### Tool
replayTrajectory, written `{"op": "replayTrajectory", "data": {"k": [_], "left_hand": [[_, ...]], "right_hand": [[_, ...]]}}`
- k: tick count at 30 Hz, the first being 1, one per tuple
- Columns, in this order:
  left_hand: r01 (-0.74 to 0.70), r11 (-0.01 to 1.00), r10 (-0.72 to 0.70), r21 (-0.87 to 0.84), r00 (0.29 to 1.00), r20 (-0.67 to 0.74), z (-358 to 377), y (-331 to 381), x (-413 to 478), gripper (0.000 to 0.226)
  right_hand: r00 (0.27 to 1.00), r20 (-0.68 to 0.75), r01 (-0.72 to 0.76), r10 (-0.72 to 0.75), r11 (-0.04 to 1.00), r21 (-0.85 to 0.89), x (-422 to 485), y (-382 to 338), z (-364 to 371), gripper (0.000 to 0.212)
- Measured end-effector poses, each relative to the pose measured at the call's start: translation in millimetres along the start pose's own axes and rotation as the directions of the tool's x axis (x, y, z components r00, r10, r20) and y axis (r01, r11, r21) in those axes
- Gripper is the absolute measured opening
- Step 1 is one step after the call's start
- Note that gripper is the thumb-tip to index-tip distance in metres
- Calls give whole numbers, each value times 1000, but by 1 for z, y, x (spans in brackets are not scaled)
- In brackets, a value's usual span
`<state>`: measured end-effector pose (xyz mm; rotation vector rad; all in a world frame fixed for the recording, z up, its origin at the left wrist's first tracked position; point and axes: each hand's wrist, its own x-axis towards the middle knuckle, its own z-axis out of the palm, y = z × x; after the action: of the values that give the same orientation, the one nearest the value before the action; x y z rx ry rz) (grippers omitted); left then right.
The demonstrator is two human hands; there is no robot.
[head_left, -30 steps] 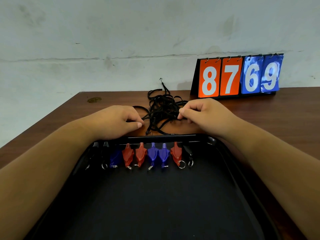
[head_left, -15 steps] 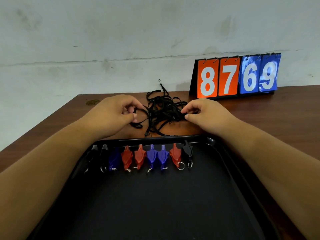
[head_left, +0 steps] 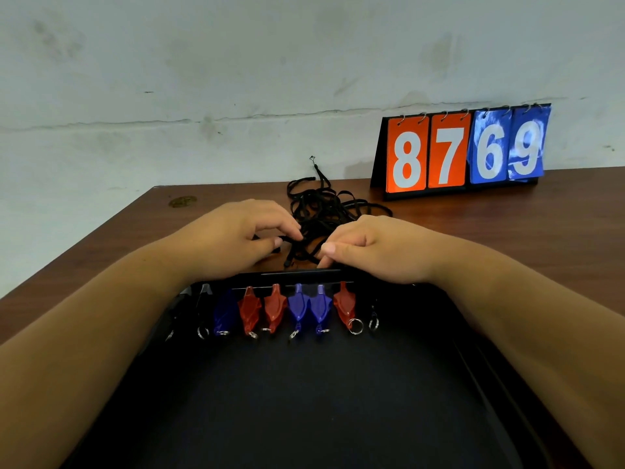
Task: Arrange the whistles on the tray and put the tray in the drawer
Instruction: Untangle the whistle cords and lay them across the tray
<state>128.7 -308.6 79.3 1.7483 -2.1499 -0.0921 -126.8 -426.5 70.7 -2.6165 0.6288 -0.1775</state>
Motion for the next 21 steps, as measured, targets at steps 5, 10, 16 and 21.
{"op": "replayTrajectory", "data": {"k": [5,10,16,21], "left_hand": [[65,998,-64,-27,997,45,-2,9,-1,42],[107,973,-111,-206,994,-12,-1,17,0,41],[105,941,-148,-321,983,-111,-2,23,-3,20],[50,909,-145,-414,969,-199,-6,27,-2,23]], "right_hand": [[998,-67,18,-15,999,38,-3,-2,-1,34],[972,-233,105,-22,930,351,-9,-10,-4,31],[947,-313,121,78,813,570,-6,-15,-2,34],[978,-203,44,44,910,412,-5,-14,4,35]]}}
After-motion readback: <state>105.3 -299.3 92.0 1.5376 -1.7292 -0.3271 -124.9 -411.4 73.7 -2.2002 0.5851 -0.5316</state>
